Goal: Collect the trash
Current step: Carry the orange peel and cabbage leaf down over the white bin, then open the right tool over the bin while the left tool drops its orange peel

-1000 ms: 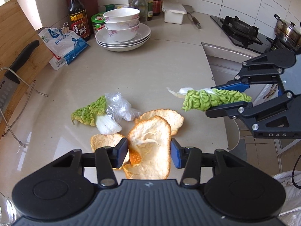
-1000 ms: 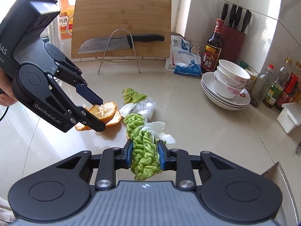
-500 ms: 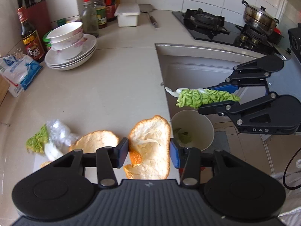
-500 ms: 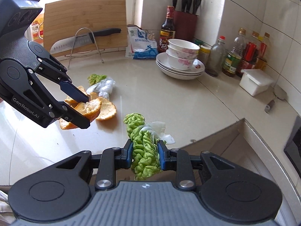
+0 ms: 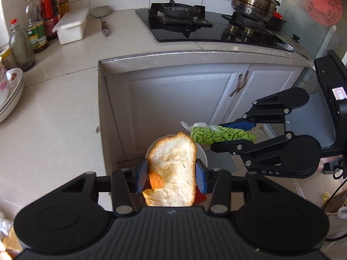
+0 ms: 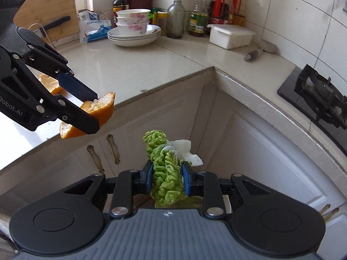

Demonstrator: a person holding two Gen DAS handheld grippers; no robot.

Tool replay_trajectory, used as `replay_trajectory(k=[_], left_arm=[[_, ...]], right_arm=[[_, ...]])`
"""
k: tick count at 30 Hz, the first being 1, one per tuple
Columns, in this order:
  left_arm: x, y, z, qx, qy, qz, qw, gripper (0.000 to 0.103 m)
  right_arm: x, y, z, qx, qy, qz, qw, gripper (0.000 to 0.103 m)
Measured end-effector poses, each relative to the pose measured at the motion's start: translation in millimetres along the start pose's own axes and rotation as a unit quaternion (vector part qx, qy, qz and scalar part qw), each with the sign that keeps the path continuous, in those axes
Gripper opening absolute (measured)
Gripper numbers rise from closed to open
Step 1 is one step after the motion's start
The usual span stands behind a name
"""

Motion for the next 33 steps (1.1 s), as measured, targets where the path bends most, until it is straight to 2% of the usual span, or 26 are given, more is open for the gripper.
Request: replay_trajectory(k=[8, 17, 27, 28, 32, 33], left_arm=[[64, -25, -11, 0.011, 0.009, 0.012, 0.9998, 0.044], [133, -34, -8, -0.010, 0.014, 0.041, 0.9990, 0.044], [173, -33, 7, -0.035, 0.006, 0.061, 0.9975, 0.044], [176, -34, 7, -0.035, 0.007, 0.063, 0.9974, 0.044], [191, -40, 9, -0.038, 0.007, 0.068, 0.9970, 0.044], [194, -42, 9, -0.038, 0.007, 0.069, 0.9969, 0.044]], right_arm=[[47, 21, -45, 0.045, 0.021, 0.019, 0.999, 0.031], [120, 46, -82, 0.093, 0.030, 0.058, 0.993, 0.031], [188, 64, -108, 0.125, 0.044, 0.098, 0.986, 0.033], [194, 65, -109, 0.128, 0.044, 0.102, 0.986, 0.037], [201, 67, -110, 0.131, 0.044, 0.101, 0.985, 0.068], [201, 67, -110, 0.133, 0.042, 0.101, 0.985, 0.071]])
Point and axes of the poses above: each gripper's, at about its wrist camera, not at the fingertips, and x roughly the way its jaws point, z to its left, y to its underside, the point moved 3 cm from there along x, roughly the way its jaws point, and after that the axes turned 12 degrees about x, right-handed, at the moved point
